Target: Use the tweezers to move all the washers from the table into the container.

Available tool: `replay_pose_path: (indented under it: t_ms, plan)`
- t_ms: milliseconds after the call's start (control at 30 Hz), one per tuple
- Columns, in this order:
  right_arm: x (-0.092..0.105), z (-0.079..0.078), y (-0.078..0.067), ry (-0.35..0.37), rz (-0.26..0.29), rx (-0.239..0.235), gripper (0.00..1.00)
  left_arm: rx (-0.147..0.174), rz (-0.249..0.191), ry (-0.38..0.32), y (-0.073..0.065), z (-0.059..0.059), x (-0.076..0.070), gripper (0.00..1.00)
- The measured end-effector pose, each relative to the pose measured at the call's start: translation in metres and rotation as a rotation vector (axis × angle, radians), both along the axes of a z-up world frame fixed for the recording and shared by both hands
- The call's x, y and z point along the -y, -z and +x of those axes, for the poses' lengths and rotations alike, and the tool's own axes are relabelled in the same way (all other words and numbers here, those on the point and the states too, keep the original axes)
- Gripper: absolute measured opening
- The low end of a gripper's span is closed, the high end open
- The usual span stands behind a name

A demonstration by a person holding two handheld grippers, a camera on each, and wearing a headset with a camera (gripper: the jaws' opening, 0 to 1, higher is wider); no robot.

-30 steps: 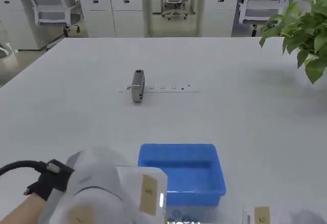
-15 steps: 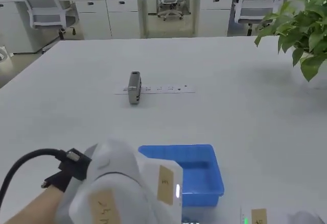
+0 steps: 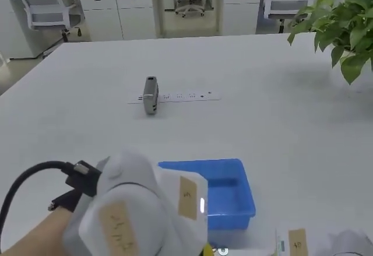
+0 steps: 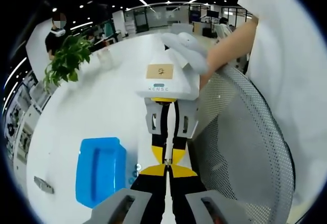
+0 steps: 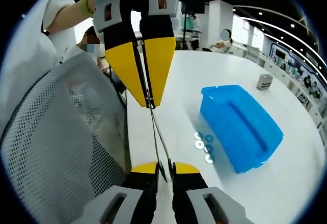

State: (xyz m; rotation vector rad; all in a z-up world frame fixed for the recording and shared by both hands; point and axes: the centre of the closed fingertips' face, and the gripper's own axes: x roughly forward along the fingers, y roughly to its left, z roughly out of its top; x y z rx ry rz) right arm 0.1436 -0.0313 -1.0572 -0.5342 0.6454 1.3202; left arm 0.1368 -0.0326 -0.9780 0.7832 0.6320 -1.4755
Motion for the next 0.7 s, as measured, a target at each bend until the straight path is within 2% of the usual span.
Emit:
replay_pose_path:
  t_ms: [167,467,700]
  plan:
    - [-0.003,0.007,-0.005,0.005,0.016,0.001,0.06,0.015,0.002,-0.008,-0.004,0.004,-0.004,0.00]
    - [-0.021,0.027,-0.007,-0.005,0.047,0.018,0.06,0.056,0.036,-0.030,-0.007,0.020,-0.016,0.00]
    - [-0.031,0.039,-0.007,0.002,0.072,0.017,0.06,0.069,0.054,-0.038,-0.008,0.032,-0.022,0.00]
